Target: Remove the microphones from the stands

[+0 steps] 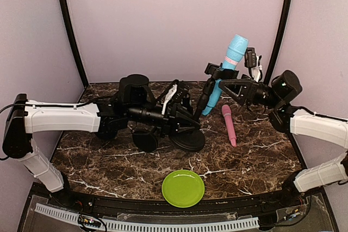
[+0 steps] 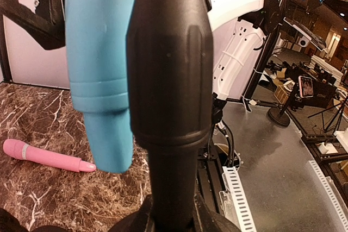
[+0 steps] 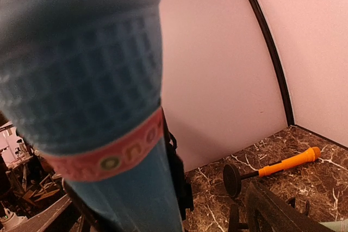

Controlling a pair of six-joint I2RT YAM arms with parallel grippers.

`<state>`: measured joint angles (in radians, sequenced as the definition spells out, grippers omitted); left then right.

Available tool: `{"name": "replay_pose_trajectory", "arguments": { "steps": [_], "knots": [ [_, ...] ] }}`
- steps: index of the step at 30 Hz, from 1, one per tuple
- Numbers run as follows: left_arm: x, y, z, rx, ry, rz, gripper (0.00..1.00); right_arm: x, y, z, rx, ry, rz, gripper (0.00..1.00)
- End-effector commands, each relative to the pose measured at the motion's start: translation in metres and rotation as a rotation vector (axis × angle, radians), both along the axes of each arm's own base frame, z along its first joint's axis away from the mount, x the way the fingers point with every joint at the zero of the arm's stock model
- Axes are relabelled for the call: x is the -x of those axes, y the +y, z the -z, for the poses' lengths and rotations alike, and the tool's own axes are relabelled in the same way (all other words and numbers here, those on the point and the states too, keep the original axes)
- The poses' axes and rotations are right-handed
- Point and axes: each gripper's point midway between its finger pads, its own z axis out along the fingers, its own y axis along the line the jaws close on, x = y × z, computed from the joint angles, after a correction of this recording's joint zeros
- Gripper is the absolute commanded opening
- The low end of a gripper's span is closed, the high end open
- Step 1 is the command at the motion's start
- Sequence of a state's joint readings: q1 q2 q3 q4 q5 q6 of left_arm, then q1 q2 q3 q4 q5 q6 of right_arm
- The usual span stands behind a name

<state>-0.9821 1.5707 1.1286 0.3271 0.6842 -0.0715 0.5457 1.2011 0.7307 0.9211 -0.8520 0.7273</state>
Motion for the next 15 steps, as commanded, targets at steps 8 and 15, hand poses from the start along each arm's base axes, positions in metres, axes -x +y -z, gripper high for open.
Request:
{"name": "replay_pose_trajectory", "arguments": {
  "steps": [8,15],
  "knots": [
    [0.02,0.01,-0.048,0.123,-0.064,0.08,0.0,0.037,-0.003,-0.043,-0.033,-0.197,-0.19,0.92],
    [0.013,0.006,-0.048,0.134,-0.073,0.048,0.0,0.048,-0.011,-0.044,-0.043,-0.202,-0.169,0.67]
  ]
}}
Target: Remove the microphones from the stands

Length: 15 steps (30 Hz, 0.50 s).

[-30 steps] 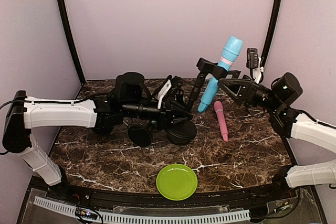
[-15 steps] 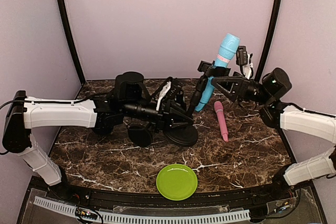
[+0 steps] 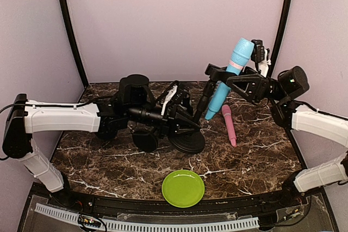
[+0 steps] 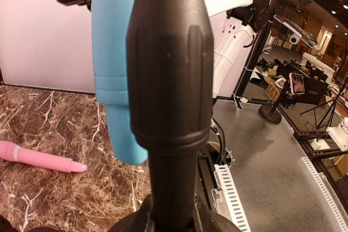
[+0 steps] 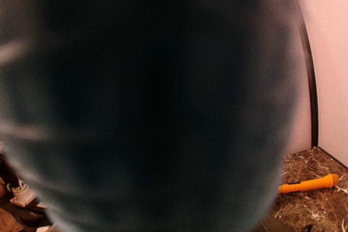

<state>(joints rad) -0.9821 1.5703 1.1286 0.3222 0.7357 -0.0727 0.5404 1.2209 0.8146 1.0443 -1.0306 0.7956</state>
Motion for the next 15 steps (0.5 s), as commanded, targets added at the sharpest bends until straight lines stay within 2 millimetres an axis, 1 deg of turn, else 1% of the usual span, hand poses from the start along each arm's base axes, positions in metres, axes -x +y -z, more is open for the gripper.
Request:
{"name": "replay_pose_trajectory", "arguments": {
  "steps": [1,6,10,13,14,15],
  "knots": [
    [0.003,0.004,-0.047,0.134,-0.083,-0.003,0.0,0.015,-0.011,-0.011,-0.026,-0.062,0.011,0.62],
    [-0.001,0.001,-0.041,0.126,-0.087,-0.014,0.0,0.006,-0.009,-0.005,0.005,-0.036,0.065,0.4],
    [-0.002,-0.001,-0.045,0.144,-0.104,-0.008,0.0,0.002,-0.009,0.004,0.035,-0.007,0.088,0.25],
    [-0.009,-0.005,-0.041,0.139,-0.133,-0.045,0.0,-0.006,-0.01,0.014,0.062,0.016,0.154,0.2],
    [-0.01,-0.008,-0.036,0.125,-0.134,-0.052,0.0,-0.009,-0.011,0.018,0.073,0.021,0.184,0.19],
    [-0.015,-0.012,-0.032,0.115,-0.148,-0.077,0.0,-0.013,-0.013,0.021,0.085,0.03,0.217,0.19]
  ]
}}
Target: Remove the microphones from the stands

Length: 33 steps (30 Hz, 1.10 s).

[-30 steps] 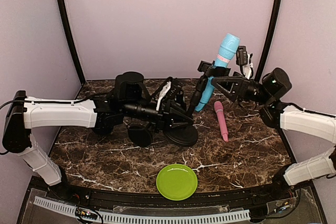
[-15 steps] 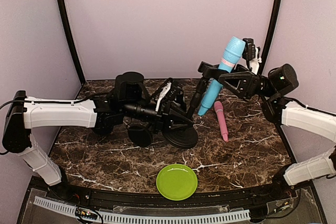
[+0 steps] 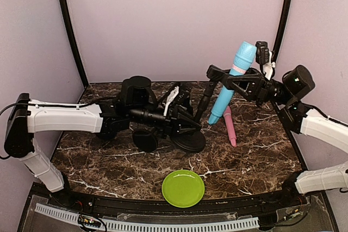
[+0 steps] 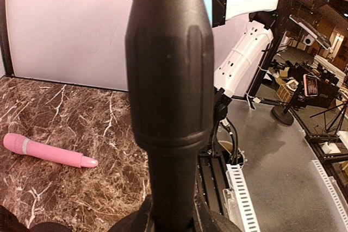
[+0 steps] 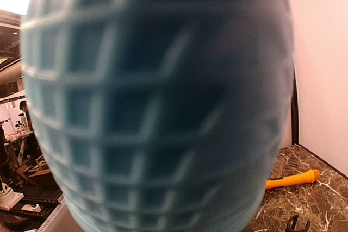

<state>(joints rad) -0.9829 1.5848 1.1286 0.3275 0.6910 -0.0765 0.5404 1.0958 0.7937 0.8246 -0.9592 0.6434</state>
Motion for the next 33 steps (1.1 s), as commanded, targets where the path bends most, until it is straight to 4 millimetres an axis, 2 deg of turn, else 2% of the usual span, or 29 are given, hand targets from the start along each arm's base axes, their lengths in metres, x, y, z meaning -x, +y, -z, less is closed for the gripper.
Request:
{"name": "replay_pose_trajectory", "arguments": {
  "steps": [1,10,17,26,33],
  "knots": [
    [-0.007,-0.012,-0.036,0.117,-0.152,-0.039,0.0,-0.019,-0.005,0.027,0.07,0.065,0.143,0.18],
    [-0.025,-0.045,-0.007,0.093,-0.244,-0.133,0.0,-0.032,-0.021,0.055,0.134,0.105,0.326,0.13],
    [-0.034,-0.061,0.002,0.148,-0.278,-0.161,0.0,-0.047,-0.042,0.09,0.181,0.12,0.524,0.13],
    [-0.047,-0.086,0.053,0.069,-0.3,-0.187,0.0,-0.055,-0.059,0.146,0.243,0.176,0.656,0.16],
    [-0.057,-0.093,0.088,0.017,-0.294,-0.221,0.0,-0.061,-0.059,0.169,0.295,0.199,0.686,0.16]
  ]
}}
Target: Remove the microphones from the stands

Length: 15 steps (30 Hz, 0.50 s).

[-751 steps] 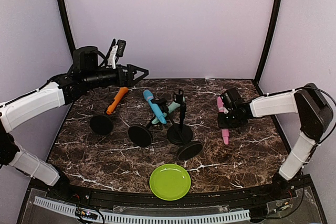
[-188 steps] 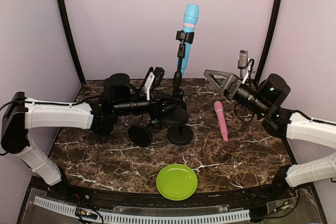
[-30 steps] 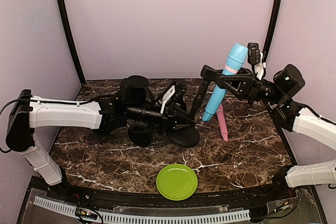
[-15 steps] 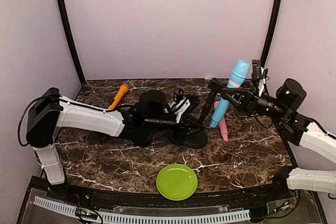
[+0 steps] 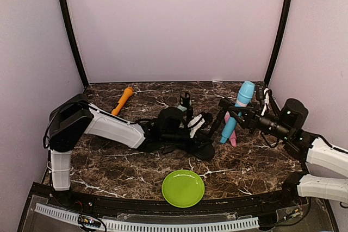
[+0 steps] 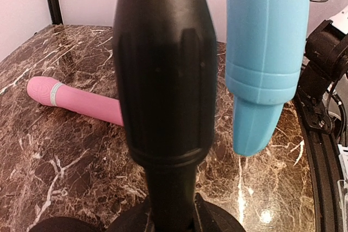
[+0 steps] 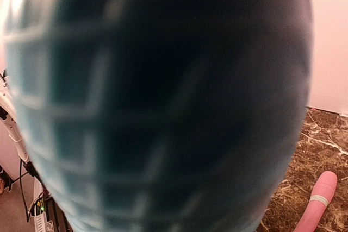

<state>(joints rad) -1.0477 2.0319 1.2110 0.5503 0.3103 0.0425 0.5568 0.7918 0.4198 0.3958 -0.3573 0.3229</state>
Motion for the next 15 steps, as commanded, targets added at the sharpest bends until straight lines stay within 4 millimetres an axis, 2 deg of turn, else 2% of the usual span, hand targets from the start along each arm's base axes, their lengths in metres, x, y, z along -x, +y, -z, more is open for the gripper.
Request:
{"name": "replay_pose_trajectory", "arguments": {
  "steps": [1,3,10,15],
  "knots": [
    [0.012,-0.028,-0.063,0.173,-0.174,0.076,0.0,-0.01,-0.004,0.024,0.062,0.029,0.062,0.16],
    [0.01,-0.033,-0.052,0.16,-0.164,0.076,0.0,-0.011,-0.004,0.027,0.071,0.032,0.071,0.17],
    [0.006,-0.042,-0.032,0.141,-0.155,0.06,0.01,-0.015,-0.007,0.036,0.074,0.043,0.103,0.18],
    [0.005,-0.039,-0.006,0.072,-0.119,0.049,0.09,-0.018,-0.008,0.051,0.104,0.056,0.134,0.18]
  ]
}}
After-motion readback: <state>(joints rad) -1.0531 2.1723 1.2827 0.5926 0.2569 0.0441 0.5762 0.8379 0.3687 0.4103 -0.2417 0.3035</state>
